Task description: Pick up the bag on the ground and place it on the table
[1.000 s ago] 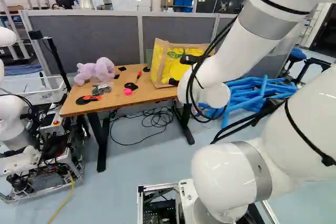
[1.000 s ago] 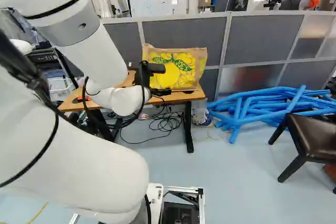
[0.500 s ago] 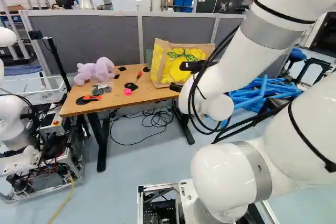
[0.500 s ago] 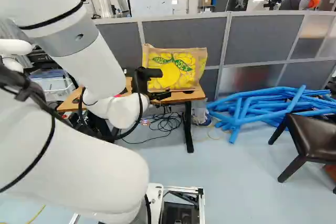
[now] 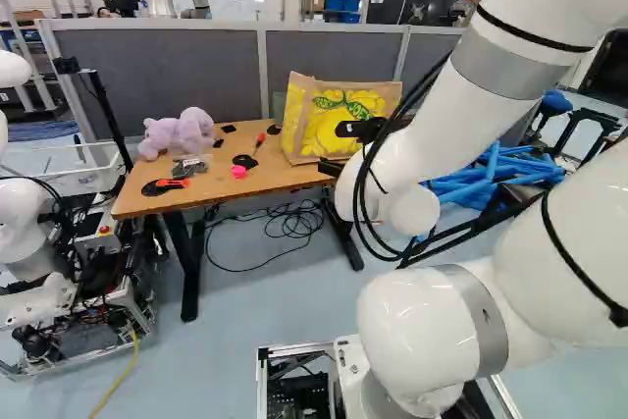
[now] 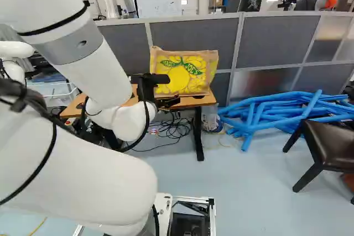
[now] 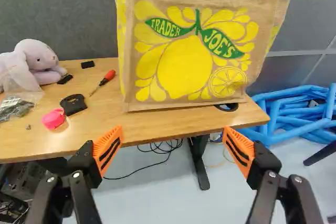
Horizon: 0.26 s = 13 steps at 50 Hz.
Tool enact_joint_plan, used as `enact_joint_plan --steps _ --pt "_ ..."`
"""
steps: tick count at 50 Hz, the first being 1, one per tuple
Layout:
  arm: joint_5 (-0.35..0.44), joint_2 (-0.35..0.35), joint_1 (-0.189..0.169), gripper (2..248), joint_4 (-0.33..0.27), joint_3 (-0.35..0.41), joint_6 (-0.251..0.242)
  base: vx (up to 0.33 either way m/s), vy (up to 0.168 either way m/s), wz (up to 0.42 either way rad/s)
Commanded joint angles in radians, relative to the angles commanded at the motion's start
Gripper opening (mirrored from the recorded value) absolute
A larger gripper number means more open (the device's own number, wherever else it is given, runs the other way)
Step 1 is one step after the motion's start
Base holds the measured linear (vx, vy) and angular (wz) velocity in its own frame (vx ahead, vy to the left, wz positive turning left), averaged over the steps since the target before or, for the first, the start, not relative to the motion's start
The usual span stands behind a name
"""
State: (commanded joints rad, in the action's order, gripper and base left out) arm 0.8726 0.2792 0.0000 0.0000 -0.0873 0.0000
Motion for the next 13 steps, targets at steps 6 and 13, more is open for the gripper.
enact_joint_plan --steps 6,13 --pt "0.0 0.0 0.0 247 0.0 0.0 0.0 0.0 0.0 0.0" --pt "0.0 0.0 0.0 247 0.0 0.0 0.0 0.0 0.0 0.0"
